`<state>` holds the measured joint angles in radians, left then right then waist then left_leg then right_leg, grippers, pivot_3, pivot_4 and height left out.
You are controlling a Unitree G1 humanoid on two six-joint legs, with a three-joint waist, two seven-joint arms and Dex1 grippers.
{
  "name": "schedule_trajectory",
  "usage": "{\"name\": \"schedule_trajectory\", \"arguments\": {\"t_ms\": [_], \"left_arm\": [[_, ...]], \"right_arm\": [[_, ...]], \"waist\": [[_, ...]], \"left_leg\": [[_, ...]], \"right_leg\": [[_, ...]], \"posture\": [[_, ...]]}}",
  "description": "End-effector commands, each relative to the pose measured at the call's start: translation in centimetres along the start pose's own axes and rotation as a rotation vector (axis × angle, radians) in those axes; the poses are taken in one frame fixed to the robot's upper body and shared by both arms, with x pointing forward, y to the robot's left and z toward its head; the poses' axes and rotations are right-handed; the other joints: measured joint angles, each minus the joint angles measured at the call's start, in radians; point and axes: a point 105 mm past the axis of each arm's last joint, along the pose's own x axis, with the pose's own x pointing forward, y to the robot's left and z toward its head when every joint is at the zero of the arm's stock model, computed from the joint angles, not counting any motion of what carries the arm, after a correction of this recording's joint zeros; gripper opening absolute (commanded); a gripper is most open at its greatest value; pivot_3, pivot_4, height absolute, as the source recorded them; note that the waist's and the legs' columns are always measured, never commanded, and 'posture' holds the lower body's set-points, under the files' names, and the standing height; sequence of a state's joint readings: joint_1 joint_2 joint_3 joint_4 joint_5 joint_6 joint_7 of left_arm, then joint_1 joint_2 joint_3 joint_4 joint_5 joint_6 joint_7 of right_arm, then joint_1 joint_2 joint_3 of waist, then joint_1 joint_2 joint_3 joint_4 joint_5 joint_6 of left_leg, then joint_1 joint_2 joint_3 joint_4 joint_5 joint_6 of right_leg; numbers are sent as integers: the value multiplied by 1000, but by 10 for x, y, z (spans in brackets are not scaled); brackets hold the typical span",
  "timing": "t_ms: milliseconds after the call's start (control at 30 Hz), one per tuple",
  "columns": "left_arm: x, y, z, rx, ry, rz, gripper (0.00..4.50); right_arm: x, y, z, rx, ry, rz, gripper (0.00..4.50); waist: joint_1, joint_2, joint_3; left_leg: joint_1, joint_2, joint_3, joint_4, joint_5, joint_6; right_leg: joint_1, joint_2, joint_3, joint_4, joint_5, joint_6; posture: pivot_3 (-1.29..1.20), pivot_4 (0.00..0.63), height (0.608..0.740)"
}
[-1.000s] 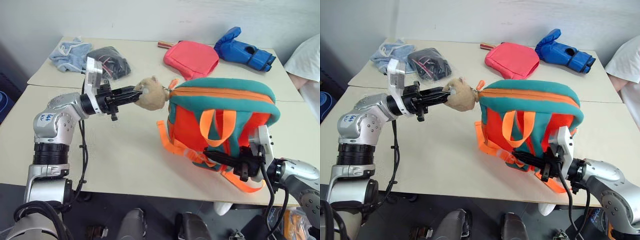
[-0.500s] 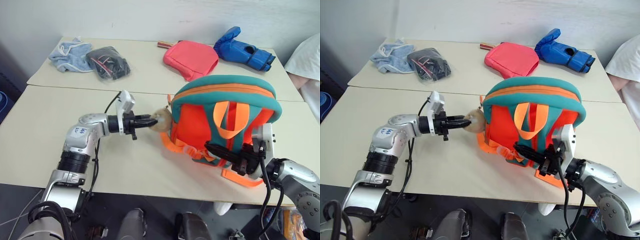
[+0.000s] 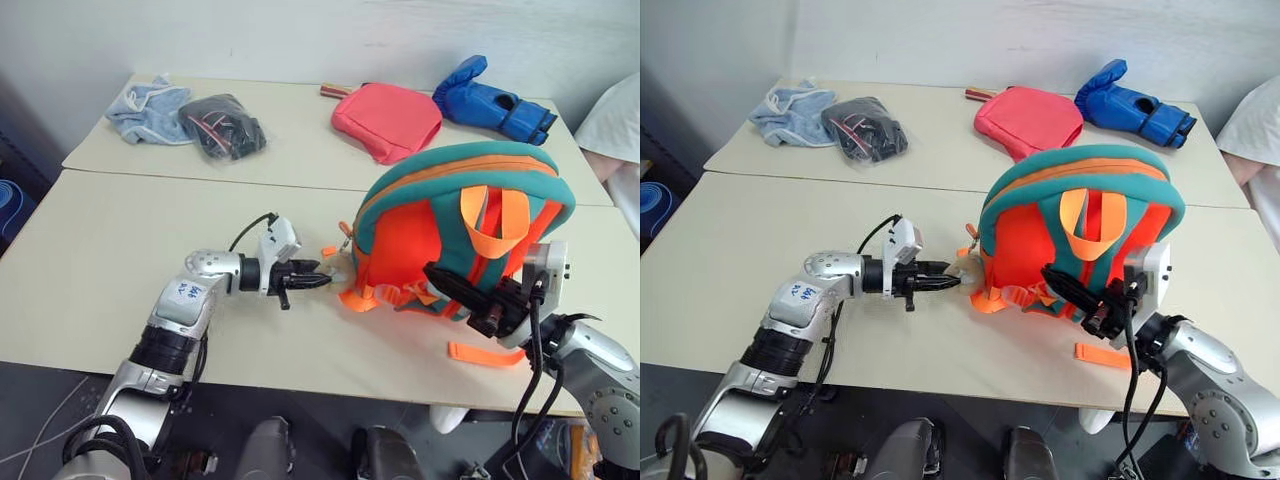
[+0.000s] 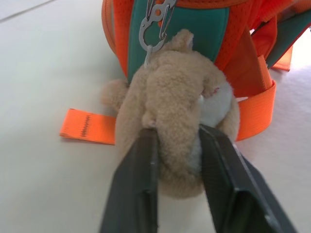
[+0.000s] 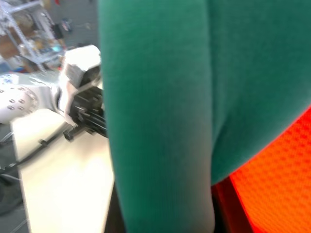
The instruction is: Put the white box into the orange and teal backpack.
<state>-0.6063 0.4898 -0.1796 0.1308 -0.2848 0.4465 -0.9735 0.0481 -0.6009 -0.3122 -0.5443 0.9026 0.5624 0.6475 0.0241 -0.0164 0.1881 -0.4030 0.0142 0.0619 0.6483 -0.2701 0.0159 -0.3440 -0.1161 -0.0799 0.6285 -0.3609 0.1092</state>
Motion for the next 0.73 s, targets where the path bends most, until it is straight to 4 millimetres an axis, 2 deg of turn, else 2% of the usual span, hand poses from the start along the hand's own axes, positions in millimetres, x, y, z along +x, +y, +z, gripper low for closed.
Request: {"name": "schedule_trajectory", "arguments": {"t_ms": [33, 167, 233, 300, 367, 433, 500, 600, 733], "left_arm": [[-27, 7, 10, 73, -56, 26, 2554], [-72, 11, 1, 109, -42, 63, 3847], [-95, 7, -11, 120, -4, 68, 4422], [-111, 4, -17, 123, -3, 99, 4500], [-125, 0, -25, 122, 10, 137, 4500], [-140, -9, -39, 107, 29, 155, 4500], [-151, -15, -47, 104, 37, 199, 4500], [-156, -24, -49, 132, 35, 248, 4500], [-158, -26, -48, 139, 25, 289, 4500]], "right_arm": [[-11, -1, 11, -111, -2, 4, 1663], [-38, -8, 8, -204, 126, -9, 3105], [-62, -15, -1, -254, 248, -21, 3731], [-84, -19, -5, -288, 298, -25, 4474], [-104, -28, -4, -311, 305, -64, 4474], [-127, -44, -4, -314, 326, -116, 4474], [-144, -67, 1, -431, 325, -206, 4474], [-152, -84, -2, -569, 340, -234, 4474], [-147, -88, -13, -607, 349, -198, 4474]], "waist": [[-3, 0, 0], [-7, 0, 0], [-5, 0, 0], [-2, 0, 0], [1, 0, 0], [-2, 0, 0], [-4, 0, 0], [-14, 2, 1], [-19, 5, 2]], "left_leg": [[0, 0, 0, 0, 0, 0], [-1, 1, 2, -2, 0, 0], [-1, 1, 1, -2, 0, 0], [0, 1, 2, -2, -1, 1], [0, 1, 2, -1, -2, 3], [1, 0, 2, -1, -6, 7], [2, 0, 2, -1, -9, 9], [3, 1, 3, -1, -9, 8], [5, 2, 3, -2, -8, 3]], "right_leg": [[-1, 0, 0, 0, 0, 0], [-2, 0, 0, 1, 0, 0], [-1, 0, 0, 0, 0, 0], [0, 0, 0, -1, 0, 0], [1, -1, 0, -3, 0, 0], [1, -2, 1, -3, 0, 0], [2, -3, 2, -3, 0, 0], [2, -3, 3, -4, 0, 0], [2, -3, 2, -2, -1, -1]], "posture": [[0, 150, 740], [0, 150, 740], [0, 150, 740], [0, 150, 740], [0, 150, 740], [0, 150, 740], [0, 150, 740], [0, 150, 740], [0, 150, 740]]}}
